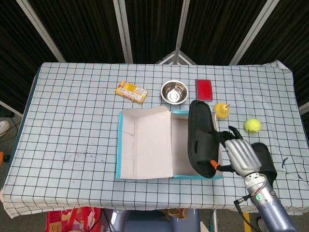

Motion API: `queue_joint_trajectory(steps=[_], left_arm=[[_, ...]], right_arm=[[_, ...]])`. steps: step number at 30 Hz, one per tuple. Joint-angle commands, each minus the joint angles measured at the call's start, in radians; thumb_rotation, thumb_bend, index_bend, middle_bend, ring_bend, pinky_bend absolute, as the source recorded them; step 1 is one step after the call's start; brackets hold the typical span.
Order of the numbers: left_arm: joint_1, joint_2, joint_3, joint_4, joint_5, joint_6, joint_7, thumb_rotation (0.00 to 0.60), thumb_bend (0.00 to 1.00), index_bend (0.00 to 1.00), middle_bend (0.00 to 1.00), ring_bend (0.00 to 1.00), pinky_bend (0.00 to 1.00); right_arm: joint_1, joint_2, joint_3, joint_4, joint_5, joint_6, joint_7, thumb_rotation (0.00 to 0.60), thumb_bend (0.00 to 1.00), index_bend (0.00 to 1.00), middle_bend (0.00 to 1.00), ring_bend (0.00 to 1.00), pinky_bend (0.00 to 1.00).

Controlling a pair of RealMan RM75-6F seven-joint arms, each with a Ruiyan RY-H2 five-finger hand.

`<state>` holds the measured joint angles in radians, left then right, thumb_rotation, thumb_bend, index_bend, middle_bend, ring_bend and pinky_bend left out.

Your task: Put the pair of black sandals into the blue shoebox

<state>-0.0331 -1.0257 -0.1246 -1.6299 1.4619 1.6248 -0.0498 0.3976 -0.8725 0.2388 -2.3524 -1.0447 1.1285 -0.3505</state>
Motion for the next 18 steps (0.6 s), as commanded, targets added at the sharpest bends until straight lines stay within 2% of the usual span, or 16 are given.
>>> queue_joint_trajectory(steps=[1, 10, 18], left_arm=[[0.001, 0.001, 0.000, 0.000, 0.001, 0.003, -0.001, 0.600, 0.50, 0.16, 0.03, 0.00, 0.12], [0.006, 0.002, -0.007, 0.003, -0.013, 0.007, -0.007, 0.600, 0.50, 0.16, 0.03, 0.00, 0.12], [0.006, 0.000, -0.011, 0.006, -0.020, 0.008, -0.003, 0.600, 0.50, 0.16, 0.03, 0.00, 0.12]], right_arm=[[0.030, -0.083, -0.013, 0.001, 0.054, 0.029, -0.020, 0.600, 0.40, 0.66, 0.51, 0.24, 0.00], [0.046, -0.236, -0.017, 0.108, 0.125, 0.072, 0.058, 0.600, 0.40, 0.66, 0.51, 0.24, 0.00], [0.062, -0.289, -0.022, 0.170, 0.165, 0.093, 0.049, 0.600, 0.41, 0.66, 0.51, 0.24, 0.00]])
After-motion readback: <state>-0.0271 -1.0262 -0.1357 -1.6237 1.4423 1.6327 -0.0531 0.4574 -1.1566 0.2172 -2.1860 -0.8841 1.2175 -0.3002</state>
